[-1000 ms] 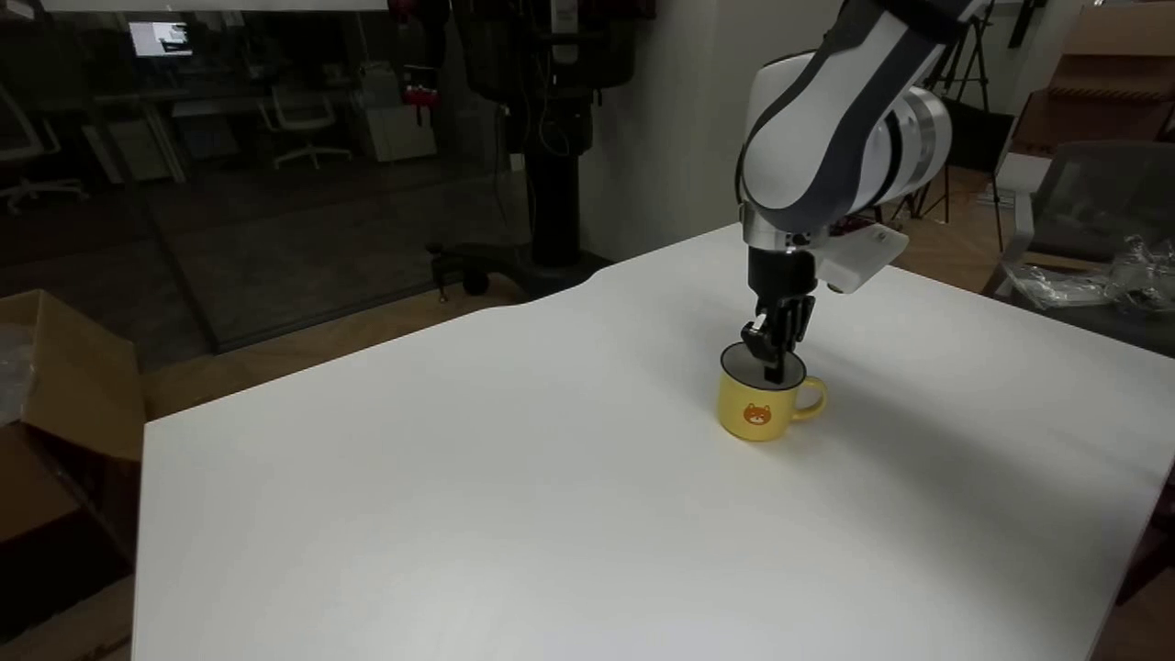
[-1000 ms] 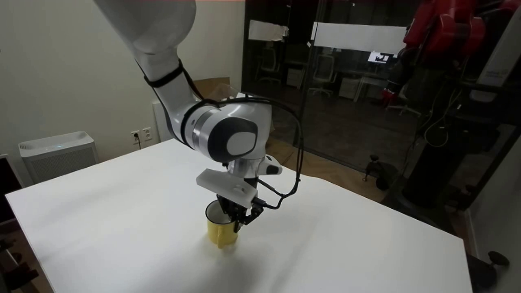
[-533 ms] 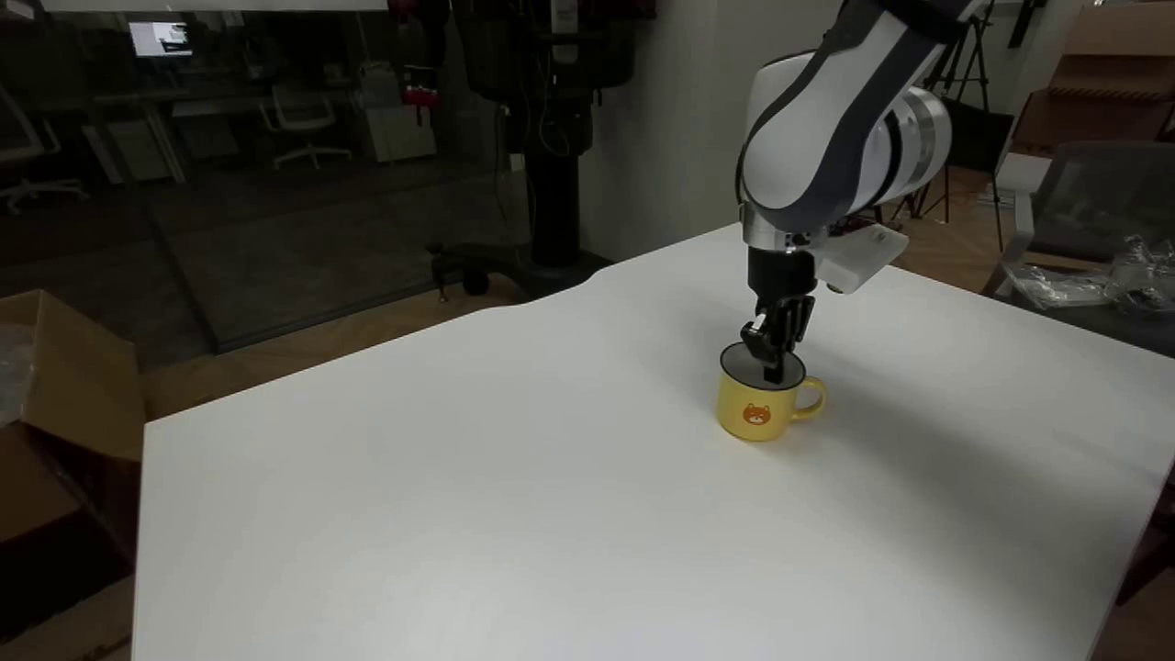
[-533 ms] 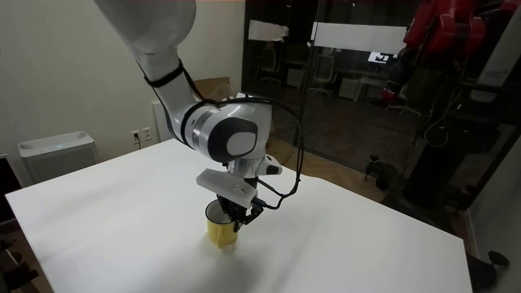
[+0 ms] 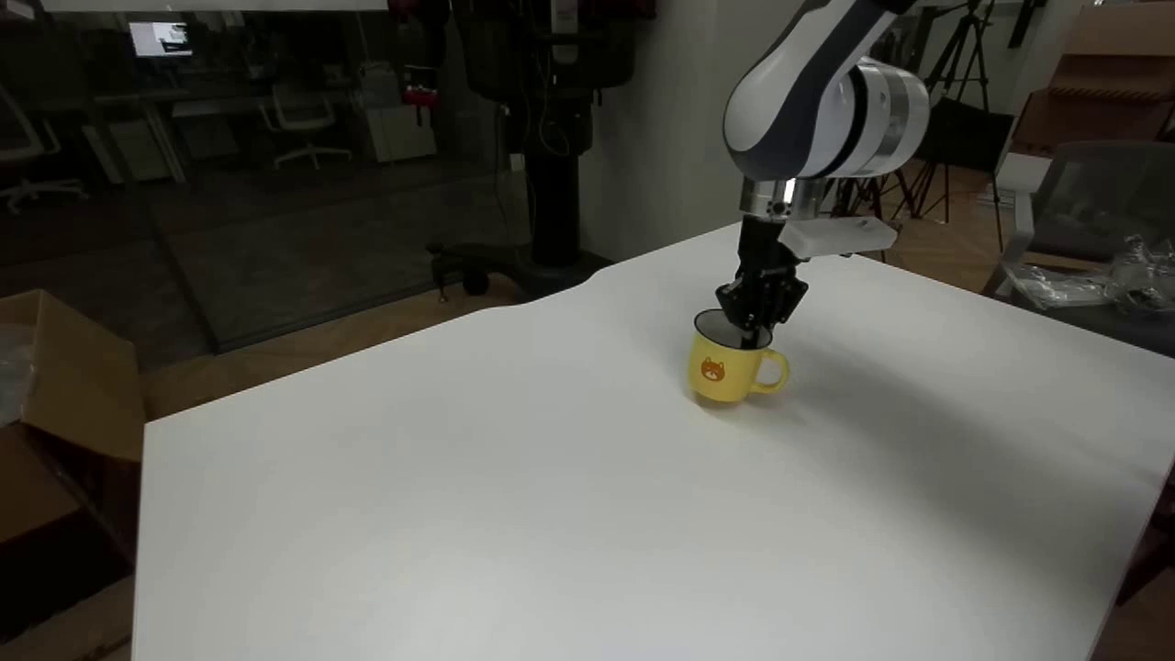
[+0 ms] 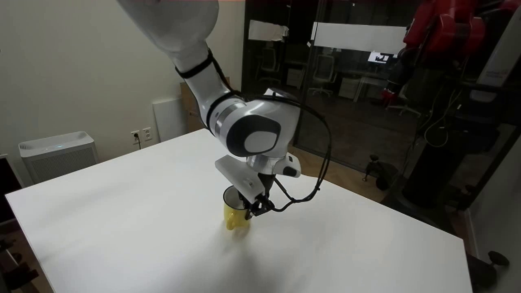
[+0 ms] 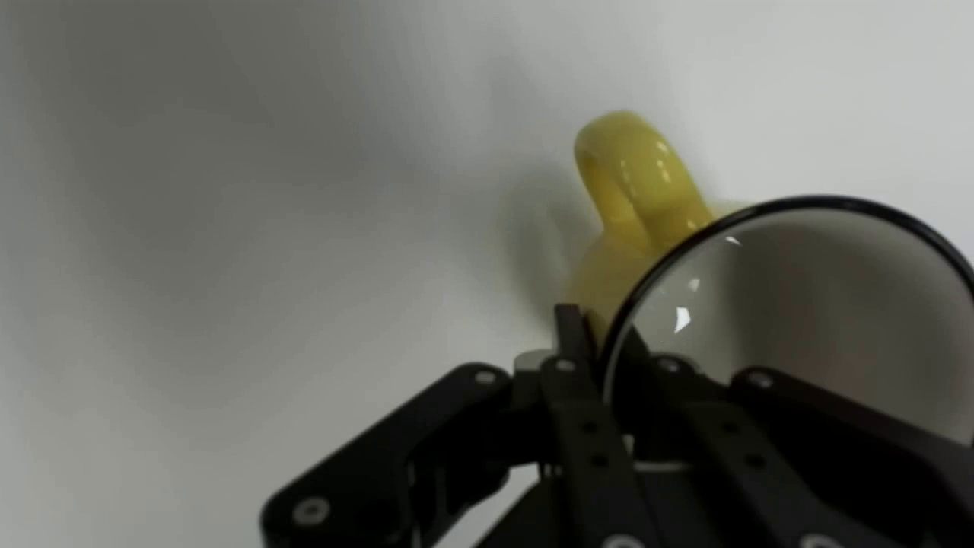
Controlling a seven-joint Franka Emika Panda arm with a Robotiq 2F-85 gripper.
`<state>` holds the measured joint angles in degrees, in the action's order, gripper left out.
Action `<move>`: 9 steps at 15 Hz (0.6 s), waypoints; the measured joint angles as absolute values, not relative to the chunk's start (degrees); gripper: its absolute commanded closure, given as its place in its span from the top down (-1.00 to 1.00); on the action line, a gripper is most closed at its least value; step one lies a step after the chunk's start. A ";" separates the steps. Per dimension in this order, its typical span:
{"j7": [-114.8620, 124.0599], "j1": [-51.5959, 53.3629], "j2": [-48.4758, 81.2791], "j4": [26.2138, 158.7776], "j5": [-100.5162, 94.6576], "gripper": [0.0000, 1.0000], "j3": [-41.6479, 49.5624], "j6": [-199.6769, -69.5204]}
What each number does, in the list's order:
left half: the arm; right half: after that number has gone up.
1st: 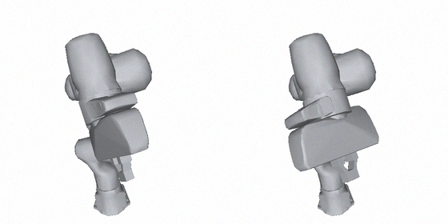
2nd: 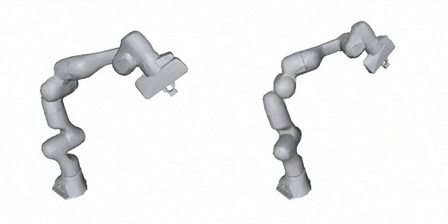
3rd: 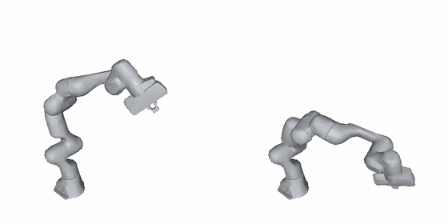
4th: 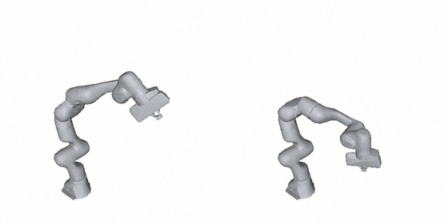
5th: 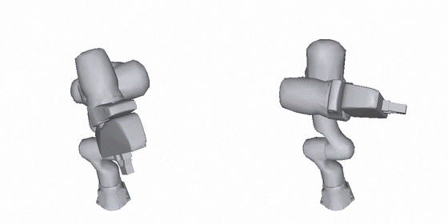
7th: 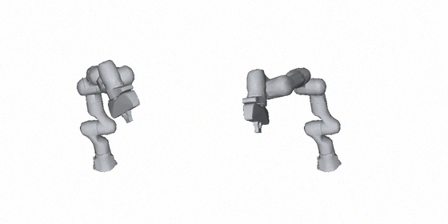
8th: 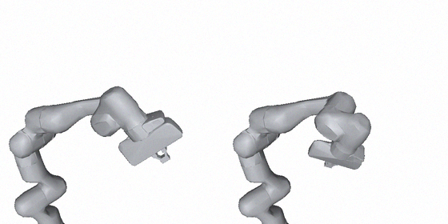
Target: Move the cup slightly right and upward
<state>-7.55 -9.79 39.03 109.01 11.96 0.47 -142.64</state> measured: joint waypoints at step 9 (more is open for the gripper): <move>7.24 -13.16 45.03 97.14 17.01 -0.95 3.63 -139.14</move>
<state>7.24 -13.16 45.03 97.14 17.01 3.63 -139.14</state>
